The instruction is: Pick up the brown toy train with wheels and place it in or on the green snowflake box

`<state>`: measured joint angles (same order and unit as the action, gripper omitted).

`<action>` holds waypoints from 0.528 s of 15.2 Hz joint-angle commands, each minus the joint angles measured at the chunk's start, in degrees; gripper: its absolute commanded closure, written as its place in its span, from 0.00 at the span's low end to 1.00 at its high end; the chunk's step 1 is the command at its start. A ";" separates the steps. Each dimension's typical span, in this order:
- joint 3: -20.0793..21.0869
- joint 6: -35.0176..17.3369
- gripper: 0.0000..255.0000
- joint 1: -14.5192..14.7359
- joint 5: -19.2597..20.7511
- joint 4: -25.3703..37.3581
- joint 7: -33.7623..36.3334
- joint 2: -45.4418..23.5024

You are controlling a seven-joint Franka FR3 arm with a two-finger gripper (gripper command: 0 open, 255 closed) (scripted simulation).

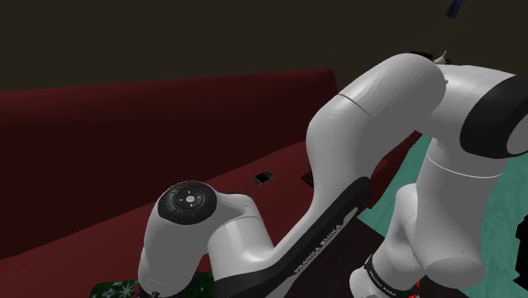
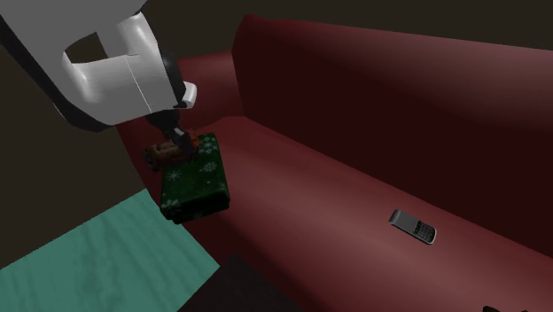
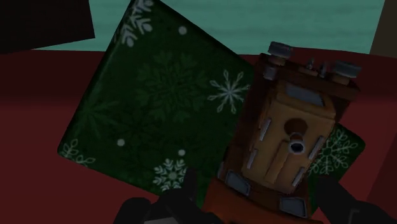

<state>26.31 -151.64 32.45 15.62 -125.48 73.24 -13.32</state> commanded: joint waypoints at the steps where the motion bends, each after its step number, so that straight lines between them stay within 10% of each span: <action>1: -0.03 0.30 0.00 -0.13 -0.10 -0.25 -0.13 0.08; 8: 2.33 5.98 0.00 -1.75 -6.25 0.11 -4.31 6.33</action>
<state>28.42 -146.25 30.86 10.14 -125.26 69.44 -7.77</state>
